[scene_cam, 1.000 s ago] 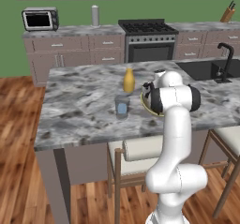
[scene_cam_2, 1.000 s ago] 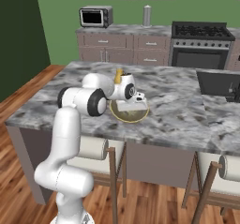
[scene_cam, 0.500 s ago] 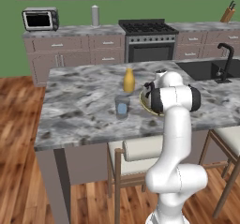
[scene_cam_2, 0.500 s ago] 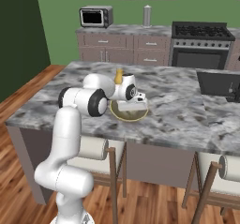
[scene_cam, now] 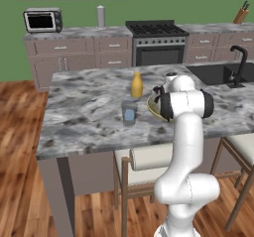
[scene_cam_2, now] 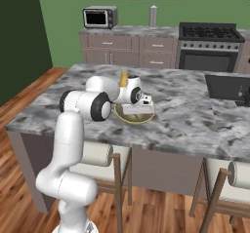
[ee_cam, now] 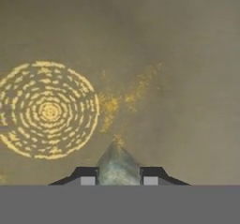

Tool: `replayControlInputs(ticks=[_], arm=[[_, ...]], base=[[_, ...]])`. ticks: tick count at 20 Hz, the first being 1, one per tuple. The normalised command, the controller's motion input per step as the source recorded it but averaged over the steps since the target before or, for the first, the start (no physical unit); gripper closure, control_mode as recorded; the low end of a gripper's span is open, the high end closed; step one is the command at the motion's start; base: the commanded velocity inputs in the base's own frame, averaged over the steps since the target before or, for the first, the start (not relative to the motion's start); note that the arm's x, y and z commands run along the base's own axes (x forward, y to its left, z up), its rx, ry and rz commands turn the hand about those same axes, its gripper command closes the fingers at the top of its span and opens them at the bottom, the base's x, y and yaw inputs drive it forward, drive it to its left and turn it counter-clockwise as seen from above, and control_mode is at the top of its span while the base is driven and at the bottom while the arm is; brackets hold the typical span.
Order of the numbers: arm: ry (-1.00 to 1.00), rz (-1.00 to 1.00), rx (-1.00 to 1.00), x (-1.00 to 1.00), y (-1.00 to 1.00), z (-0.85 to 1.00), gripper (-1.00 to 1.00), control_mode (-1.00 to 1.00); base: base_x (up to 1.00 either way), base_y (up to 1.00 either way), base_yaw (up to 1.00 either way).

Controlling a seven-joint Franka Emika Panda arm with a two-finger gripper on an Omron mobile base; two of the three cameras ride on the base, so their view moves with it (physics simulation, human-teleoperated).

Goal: There are two ice cubes in the ice bowl. Place both ice cubes in the glass cup.

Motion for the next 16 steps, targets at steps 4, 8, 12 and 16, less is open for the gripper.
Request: replayControlInputs(ticks=[4,8,12,16], arm=[[-0.25,-0.01,0.03,-0.31,0.21,0.94,1.00,-1.00],[-0.23,-0.05,0.06,-0.14,0.50,1.00,1.00,-1.00],[-0.15,-0.04,0.12,-0.10,0.75,0.71,1.00,-1.00],[-0.06,-0.06,0.15,-0.02,0.83,0.58,1.00,-1.00]], base=[[0.00,0.00,0.00],[0.00,0.00,0.00],[0.00,0.00,0.00],[0.00,0.00,0.00]])
